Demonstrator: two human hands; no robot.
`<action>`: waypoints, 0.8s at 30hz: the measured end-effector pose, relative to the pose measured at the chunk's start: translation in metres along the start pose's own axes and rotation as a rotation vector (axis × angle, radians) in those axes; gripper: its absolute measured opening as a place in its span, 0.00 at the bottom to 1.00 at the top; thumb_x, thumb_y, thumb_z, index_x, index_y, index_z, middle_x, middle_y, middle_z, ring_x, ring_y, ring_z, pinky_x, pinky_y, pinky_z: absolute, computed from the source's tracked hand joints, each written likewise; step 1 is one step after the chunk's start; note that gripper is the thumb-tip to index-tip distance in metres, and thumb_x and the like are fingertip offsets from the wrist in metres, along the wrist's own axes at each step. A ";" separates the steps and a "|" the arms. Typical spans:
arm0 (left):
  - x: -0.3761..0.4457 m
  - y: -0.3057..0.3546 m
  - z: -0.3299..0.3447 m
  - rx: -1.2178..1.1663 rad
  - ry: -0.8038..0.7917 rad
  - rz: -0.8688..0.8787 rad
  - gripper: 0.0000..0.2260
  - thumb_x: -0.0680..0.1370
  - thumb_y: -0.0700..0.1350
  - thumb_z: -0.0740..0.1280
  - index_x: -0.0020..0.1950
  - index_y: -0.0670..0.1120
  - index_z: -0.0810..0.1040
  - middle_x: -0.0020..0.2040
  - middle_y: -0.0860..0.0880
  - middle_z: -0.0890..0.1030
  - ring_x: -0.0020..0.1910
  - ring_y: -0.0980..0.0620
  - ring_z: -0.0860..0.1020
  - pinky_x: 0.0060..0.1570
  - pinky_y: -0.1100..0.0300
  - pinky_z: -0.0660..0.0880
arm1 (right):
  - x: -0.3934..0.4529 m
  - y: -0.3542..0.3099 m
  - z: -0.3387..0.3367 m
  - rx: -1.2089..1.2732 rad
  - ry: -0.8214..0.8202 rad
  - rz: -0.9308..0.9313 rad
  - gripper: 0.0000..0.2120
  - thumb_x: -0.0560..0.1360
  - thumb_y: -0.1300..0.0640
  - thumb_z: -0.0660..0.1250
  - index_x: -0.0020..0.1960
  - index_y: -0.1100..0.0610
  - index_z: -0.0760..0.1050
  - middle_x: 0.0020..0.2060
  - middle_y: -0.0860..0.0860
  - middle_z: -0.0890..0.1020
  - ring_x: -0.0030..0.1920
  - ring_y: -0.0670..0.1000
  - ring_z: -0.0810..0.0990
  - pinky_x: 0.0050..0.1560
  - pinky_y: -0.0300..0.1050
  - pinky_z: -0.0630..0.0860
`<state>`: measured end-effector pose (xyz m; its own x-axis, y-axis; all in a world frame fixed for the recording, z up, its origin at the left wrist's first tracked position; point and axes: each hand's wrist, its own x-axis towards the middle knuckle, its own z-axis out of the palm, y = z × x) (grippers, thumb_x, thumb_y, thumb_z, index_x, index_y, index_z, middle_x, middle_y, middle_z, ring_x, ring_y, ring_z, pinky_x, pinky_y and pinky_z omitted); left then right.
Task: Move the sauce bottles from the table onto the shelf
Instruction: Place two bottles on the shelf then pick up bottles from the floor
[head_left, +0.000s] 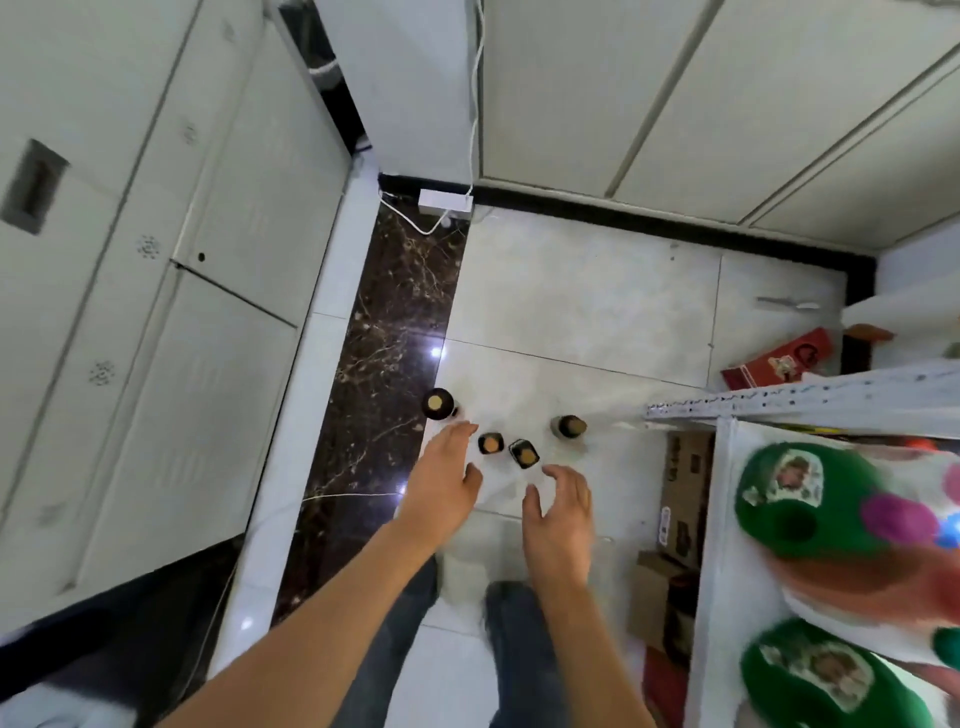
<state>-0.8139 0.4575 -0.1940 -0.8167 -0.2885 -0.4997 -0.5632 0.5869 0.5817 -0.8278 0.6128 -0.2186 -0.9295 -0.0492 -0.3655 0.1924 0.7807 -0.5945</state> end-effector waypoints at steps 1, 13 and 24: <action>0.007 -0.010 0.009 0.015 -0.025 -0.030 0.23 0.79 0.39 0.63 0.74 0.45 0.65 0.73 0.46 0.68 0.71 0.48 0.67 0.70 0.61 0.62 | 0.006 0.009 0.011 -0.005 -0.030 0.030 0.13 0.78 0.57 0.67 0.62 0.58 0.75 0.61 0.53 0.77 0.63 0.54 0.74 0.62 0.49 0.72; 0.127 -0.115 0.168 -0.221 0.064 -0.457 0.15 0.77 0.37 0.61 0.62 0.46 0.77 0.56 0.49 0.80 0.52 0.49 0.79 0.55 0.51 0.77 | 0.117 0.169 0.160 -0.038 -0.263 0.221 0.16 0.80 0.55 0.64 0.67 0.57 0.71 0.65 0.53 0.74 0.64 0.54 0.74 0.62 0.48 0.72; 0.243 -0.190 0.290 0.225 -0.211 -0.316 0.18 0.77 0.40 0.67 0.66 0.44 0.71 0.62 0.41 0.69 0.52 0.38 0.76 0.54 0.49 0.74 | 0.202 0.259 0.278 -0.178 -0.325 0.289 0.20 0.75 0.50 0.71 0.63 0.56 0.71 0.56 0.56 0.75 0.52 0.59 0.79 0.50 0.51 0.77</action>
<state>-0.8688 0.4952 -0.6124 -0.5525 -0.3330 -0.7641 -0.7207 0.6514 0.2372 -0.8784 0.6318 -0.6452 -0.6938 0.0155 -0.7200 0.3456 0.8843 -0.3141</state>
